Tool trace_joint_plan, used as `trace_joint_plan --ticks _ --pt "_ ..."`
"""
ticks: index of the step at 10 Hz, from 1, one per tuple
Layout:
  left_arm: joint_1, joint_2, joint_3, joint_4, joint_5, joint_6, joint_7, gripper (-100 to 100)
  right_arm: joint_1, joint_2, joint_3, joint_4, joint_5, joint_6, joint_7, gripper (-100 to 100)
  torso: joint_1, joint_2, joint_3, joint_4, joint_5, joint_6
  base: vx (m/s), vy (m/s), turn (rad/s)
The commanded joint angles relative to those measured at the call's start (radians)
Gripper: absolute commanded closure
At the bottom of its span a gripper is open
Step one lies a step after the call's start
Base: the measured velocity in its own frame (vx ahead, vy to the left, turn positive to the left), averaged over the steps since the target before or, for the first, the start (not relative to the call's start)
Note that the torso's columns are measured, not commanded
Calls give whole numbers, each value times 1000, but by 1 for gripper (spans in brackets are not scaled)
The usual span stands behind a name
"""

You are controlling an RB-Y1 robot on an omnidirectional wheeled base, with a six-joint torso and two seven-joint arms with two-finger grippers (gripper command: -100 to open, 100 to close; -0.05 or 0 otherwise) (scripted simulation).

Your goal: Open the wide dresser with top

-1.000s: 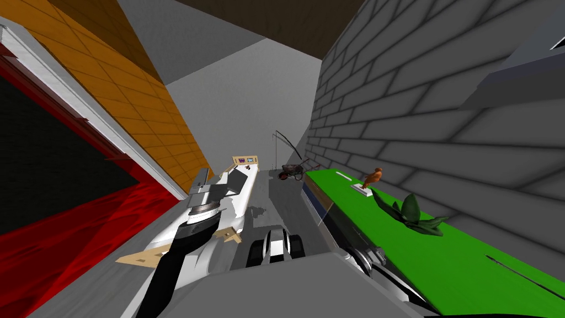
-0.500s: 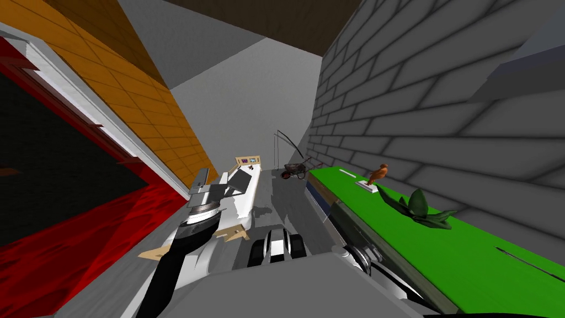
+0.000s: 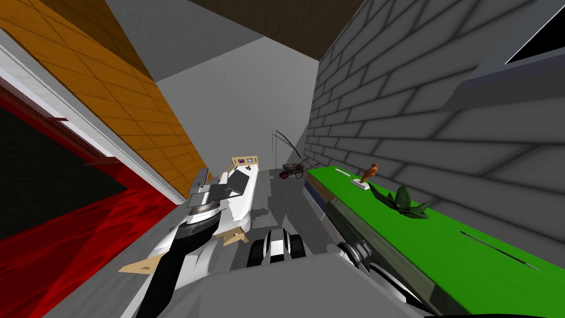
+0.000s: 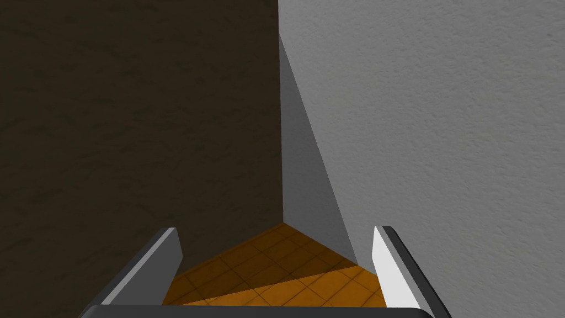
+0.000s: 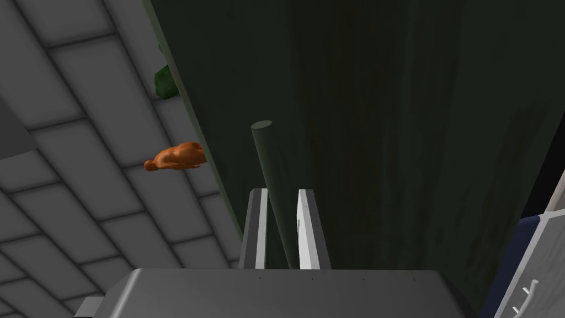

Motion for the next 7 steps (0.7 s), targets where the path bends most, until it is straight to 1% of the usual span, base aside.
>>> trace_joint_plan --ticks 1,2,3,4,5,7 --pt "0 0 0 0 0 0 0 0 18 8 -36 -57 57 22 40 100 0 0 0 0 0 -1 -2 25 -115" --pt "0 0 0 0 0 0 0 0 25 19 -58 -85 88 29 61 100 1 0 0 0 0 0 -3 44 -182" --pt "0 0 0 0 0 0 0 0 25 19 -58 -85 95 29 61 100 2 1 1 0 0 1 -3 41 -65" --pt "0 0 0 0 0 0 0 0 32 30 -80 -113 133 36 83 100 1 1 1 0 1 1 -1 39 -122" --pt "0 0 0 0 0 0 0 0 32 30 -80 -113 133 36 83 100 1 1 0 0 1 1 0 30 -51" --pt "0 0 0 0 0 0 0 0 45 52 -125 -168 200 49 126 100 3 2 0 1 3 1 0 35 -142"
